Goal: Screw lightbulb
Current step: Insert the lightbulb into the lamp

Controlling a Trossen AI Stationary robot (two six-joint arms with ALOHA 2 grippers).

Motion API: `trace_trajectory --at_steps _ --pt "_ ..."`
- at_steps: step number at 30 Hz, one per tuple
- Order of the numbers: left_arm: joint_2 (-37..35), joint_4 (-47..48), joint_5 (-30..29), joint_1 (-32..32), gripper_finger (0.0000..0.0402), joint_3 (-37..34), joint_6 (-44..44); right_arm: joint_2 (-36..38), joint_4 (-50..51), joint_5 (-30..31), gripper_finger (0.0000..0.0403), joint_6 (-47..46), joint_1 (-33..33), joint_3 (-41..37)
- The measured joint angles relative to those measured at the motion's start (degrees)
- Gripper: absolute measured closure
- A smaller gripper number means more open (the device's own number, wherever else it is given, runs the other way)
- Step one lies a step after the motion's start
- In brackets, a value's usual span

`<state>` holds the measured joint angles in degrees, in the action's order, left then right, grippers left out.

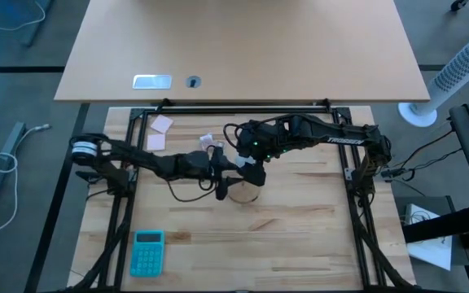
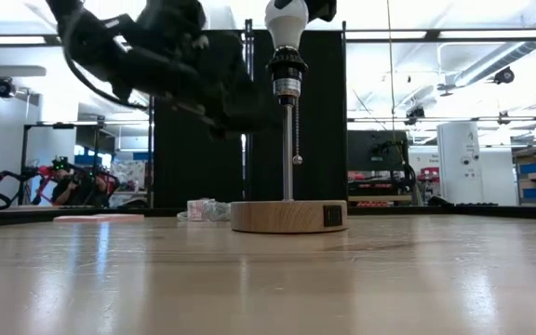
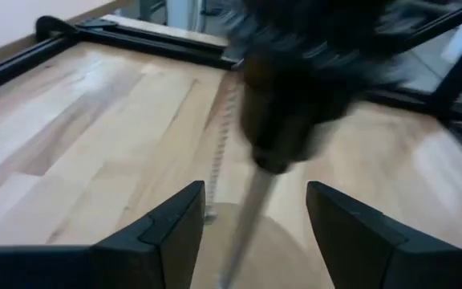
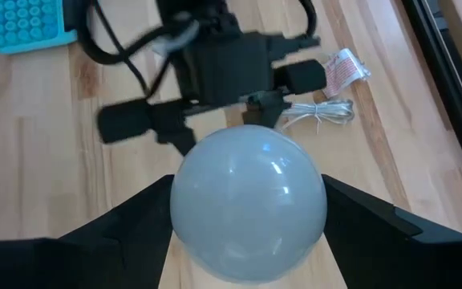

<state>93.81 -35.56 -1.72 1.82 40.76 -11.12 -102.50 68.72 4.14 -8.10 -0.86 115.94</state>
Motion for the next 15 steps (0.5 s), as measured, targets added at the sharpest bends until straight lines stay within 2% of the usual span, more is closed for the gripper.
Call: trace_trajectory --at_steps 6,15 --pt "3.0 -1.9 -0.3 -0.2 0.0196 3.6 -0.3 0.0 0.1 0.1 0.013 -0.4 0.0 0.0" --pt "-1.0 -1.8 -1.3 -0.6 0.0196 3.1 -2.3 0.0 0.1 0.1 0.013 -0.6 0.0 0.0"
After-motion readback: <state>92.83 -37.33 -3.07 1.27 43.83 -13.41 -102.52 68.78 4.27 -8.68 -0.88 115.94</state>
